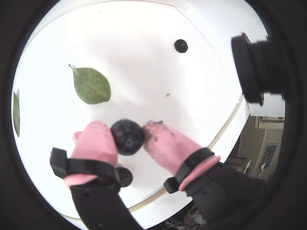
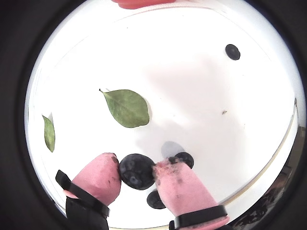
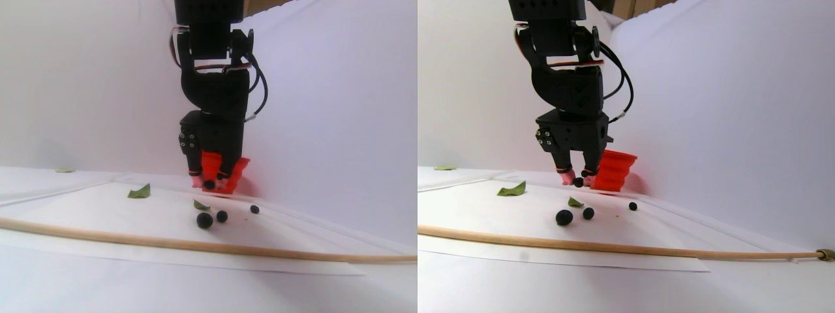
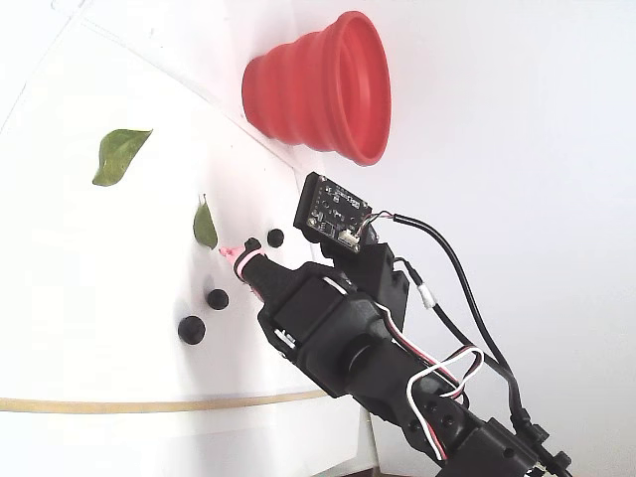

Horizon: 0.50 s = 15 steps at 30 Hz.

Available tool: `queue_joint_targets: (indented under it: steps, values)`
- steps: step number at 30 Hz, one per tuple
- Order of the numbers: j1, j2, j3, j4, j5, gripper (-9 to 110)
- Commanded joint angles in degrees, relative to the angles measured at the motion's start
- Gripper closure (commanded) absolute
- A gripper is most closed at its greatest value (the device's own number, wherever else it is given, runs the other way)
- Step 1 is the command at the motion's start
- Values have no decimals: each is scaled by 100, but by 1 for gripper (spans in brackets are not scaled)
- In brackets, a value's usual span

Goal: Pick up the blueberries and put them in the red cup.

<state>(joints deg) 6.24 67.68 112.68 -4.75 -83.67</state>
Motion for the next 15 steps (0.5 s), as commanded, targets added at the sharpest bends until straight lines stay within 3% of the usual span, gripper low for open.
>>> queue_joint_targets:
  steps: [1,15]
  values:
    - [237,905,-88,-264,-220,89]
    - [431,853,-299,-756,-905,88]
